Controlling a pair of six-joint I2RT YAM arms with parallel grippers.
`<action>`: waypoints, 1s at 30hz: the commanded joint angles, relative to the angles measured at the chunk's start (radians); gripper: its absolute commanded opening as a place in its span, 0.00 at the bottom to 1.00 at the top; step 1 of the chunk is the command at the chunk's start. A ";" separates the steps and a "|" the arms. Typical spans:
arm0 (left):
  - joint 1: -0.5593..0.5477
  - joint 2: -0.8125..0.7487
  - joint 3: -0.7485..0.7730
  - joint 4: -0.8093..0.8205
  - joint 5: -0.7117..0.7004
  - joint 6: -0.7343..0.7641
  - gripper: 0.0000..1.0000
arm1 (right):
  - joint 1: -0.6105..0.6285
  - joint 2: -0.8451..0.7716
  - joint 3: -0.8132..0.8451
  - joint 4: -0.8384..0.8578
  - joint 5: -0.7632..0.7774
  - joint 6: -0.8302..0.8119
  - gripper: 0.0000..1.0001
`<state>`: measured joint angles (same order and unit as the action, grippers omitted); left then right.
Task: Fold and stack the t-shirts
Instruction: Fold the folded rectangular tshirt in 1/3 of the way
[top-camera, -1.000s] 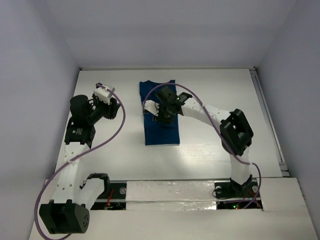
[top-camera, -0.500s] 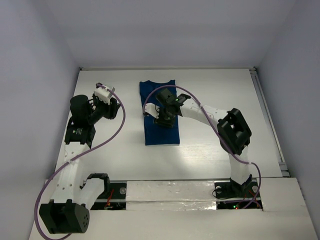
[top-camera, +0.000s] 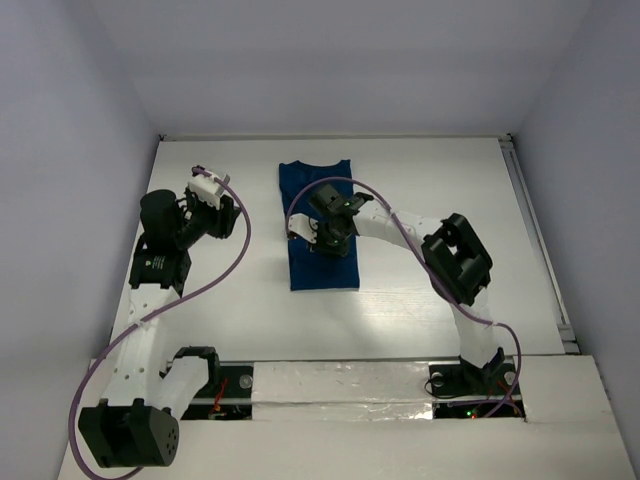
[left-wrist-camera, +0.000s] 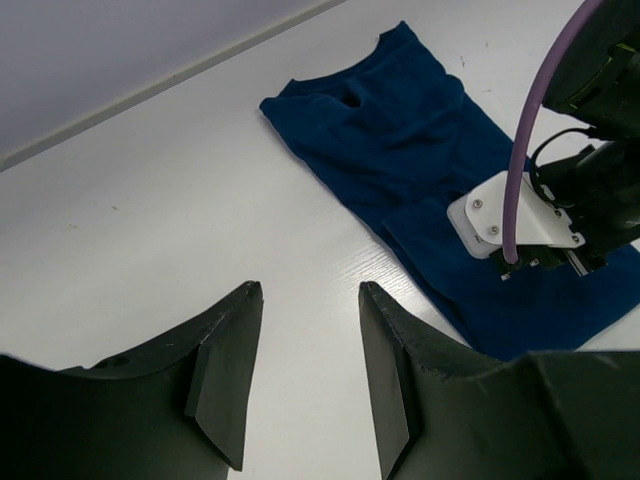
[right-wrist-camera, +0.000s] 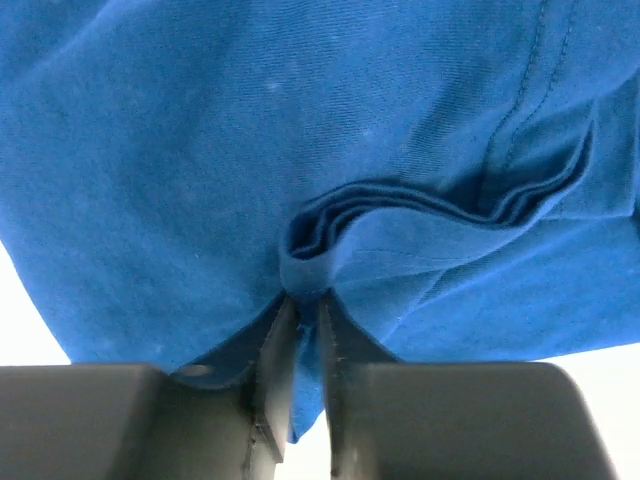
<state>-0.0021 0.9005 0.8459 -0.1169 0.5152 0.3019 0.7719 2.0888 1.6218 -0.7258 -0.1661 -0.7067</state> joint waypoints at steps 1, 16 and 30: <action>0.007 0.003 0.009 0.030 0.017 -0.006 0.41 | 0.004 -0.004 0.030 0.034 0.025 0.016 0.12; 0.007 0.003 -0.001 0.039 0.020 -0.006 0.41 | -0.005 0.005 0.052 0.129 0.161 0.069 0.00; 0.007 0.005 -0.002 0.039 0.025 -0.010 0.41 | -0.025 0.086 0.118 0.144 0.378 0.167 0.00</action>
<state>-0.0021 0.9077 0.8455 -0.1162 0.5179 0.3019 0.7528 2.1609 1.6867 -0.6147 0.1295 -0.5842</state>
